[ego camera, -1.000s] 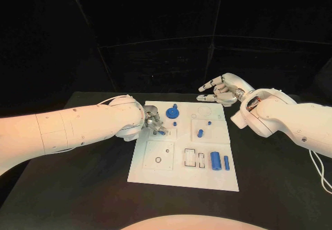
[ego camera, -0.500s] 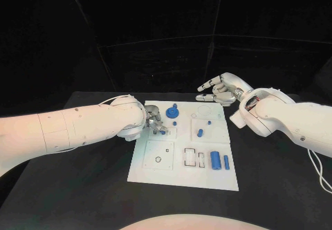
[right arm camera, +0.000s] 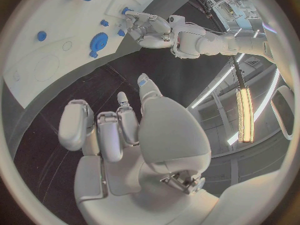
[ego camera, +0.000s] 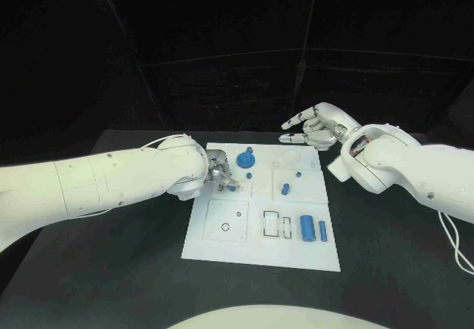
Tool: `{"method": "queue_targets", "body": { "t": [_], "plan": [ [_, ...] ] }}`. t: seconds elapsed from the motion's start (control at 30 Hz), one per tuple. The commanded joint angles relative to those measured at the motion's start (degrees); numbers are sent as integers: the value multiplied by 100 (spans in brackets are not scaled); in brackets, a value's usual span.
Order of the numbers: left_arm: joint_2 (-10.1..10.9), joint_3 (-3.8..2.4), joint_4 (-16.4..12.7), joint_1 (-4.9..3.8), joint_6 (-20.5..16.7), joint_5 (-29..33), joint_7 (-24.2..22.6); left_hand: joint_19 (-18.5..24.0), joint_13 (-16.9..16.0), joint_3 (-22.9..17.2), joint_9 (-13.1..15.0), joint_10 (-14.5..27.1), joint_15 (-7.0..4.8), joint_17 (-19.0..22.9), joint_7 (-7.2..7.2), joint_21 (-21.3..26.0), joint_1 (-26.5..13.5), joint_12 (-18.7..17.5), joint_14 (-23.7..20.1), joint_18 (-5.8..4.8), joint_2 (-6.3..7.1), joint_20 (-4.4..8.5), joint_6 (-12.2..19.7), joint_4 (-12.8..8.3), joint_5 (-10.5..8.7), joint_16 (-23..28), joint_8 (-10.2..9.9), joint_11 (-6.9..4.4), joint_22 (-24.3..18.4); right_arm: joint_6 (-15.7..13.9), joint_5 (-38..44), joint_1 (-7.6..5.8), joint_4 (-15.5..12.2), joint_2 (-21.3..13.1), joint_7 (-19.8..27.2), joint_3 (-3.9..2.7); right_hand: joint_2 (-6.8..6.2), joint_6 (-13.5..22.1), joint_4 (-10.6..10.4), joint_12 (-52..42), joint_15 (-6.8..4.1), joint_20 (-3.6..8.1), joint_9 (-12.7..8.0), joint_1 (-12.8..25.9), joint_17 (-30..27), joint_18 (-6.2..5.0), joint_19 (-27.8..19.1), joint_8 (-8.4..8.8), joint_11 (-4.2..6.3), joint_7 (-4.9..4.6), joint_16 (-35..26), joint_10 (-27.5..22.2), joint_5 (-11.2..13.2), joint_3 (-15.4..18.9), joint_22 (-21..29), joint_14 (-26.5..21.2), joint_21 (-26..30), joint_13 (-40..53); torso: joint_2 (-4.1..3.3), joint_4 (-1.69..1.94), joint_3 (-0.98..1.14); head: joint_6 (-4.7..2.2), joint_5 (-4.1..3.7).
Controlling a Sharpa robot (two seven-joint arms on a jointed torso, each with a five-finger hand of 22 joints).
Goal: Assemble the parts on the task board
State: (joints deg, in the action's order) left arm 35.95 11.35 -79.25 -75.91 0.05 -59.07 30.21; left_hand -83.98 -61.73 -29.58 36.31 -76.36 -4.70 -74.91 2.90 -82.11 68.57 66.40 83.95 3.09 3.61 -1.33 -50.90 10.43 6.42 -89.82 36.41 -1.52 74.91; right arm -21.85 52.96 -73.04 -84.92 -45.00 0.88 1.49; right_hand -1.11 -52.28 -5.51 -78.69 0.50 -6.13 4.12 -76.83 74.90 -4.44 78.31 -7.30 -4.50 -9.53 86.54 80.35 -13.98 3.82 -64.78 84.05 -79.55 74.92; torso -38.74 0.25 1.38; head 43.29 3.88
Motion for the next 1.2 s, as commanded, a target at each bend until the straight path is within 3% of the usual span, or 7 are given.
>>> {"method": "queue_targets", "body": {
  "t": [0.03, 0.3, 0.77, 0.9, 1.2],
  "plan": [
    [-8, -2, 23, -7, 206, -45, 20, -149, 12, -912, 9, -18, -42, -1509, -31, -34, -22, -36, 605, -49, -32, 16, 2, -870, 18, -18, 25, -16, 256, 45, -14, -11, 0, 4, 50, -3, 57, 47, 1, -18, -45, 0, -5, 0, 799, -45, -27, -37, 3, 8, -9, 22, -16, 37, 0, 429, 38, 319, 4, 2, -1, 6, 9],
    [-26, -2, 53, -9, 406, -45, 29, -140, 13, -950, 27, -17, -43, -1509, -33, -20, -39, -36, 605, -44, 11, 18, 7, -909, 25, -18, 40, -17, 235, 68, -14, -11, 3, 7, 37, -3, 57, 47, 1, -18, -45, 0, -5, 0, 799, -45, -27, -37, 3, 8, -9, 22, -16, 37, 0, 429, 38, 319, 3, 2, -3, 23, 18],
    [-98, -3, 131, -9, 437, -40, 30, -142, -2, -942, 53, -37, -43, -1509, -39, -23, -139, -16, 605, -46, 57, 19, -10, -893, 31, -18, 67, -18, 244, 67, -14, -11, 11, 12, 42, -3, 63, 41, -6, -17, -47, 1, -3, 0, 794, -45, -26, -45, 4, 10, -12, 22, -23, 49, 2, 429, 40, 317, 3, 1, 0, 41, 14],
    [-122, -3, 175, -12, 472, -21, 31, -145, -11, -779, 80, -59, -53, -1509, -67, -27, -377, 7, 605, -48, 101, 23, -55, -763, 12, -18, 96, -35, 258, 53, -14, -11, 10, 7, 46, -3, 67, 37, -9, -8, -47, 2, -2, -1, 789, -46, -27, -49, 5, 12, -14, 14, -27, 52, 5, 428, 42, 307, 1, 1, 3, 54, 17],
    [-164, -3, 279, -22, 577, -1, 31, -167, -50, -310, 92, -90, -77, -1509, -100, -56, -781, 70, 605, -59, 29, 47, -159, -406, -6, -18, 104, -60, 321, 49, -13, -11, 19, 14, 47, -3, 77, 34, -12, -4, -48, 3, -2, -6, 789, -48, -29, -54, 6, 13, -15, 11, -36, 55, 14, 428, 47, 302, 4, 1, -1, 63, 14]
  ]
}}
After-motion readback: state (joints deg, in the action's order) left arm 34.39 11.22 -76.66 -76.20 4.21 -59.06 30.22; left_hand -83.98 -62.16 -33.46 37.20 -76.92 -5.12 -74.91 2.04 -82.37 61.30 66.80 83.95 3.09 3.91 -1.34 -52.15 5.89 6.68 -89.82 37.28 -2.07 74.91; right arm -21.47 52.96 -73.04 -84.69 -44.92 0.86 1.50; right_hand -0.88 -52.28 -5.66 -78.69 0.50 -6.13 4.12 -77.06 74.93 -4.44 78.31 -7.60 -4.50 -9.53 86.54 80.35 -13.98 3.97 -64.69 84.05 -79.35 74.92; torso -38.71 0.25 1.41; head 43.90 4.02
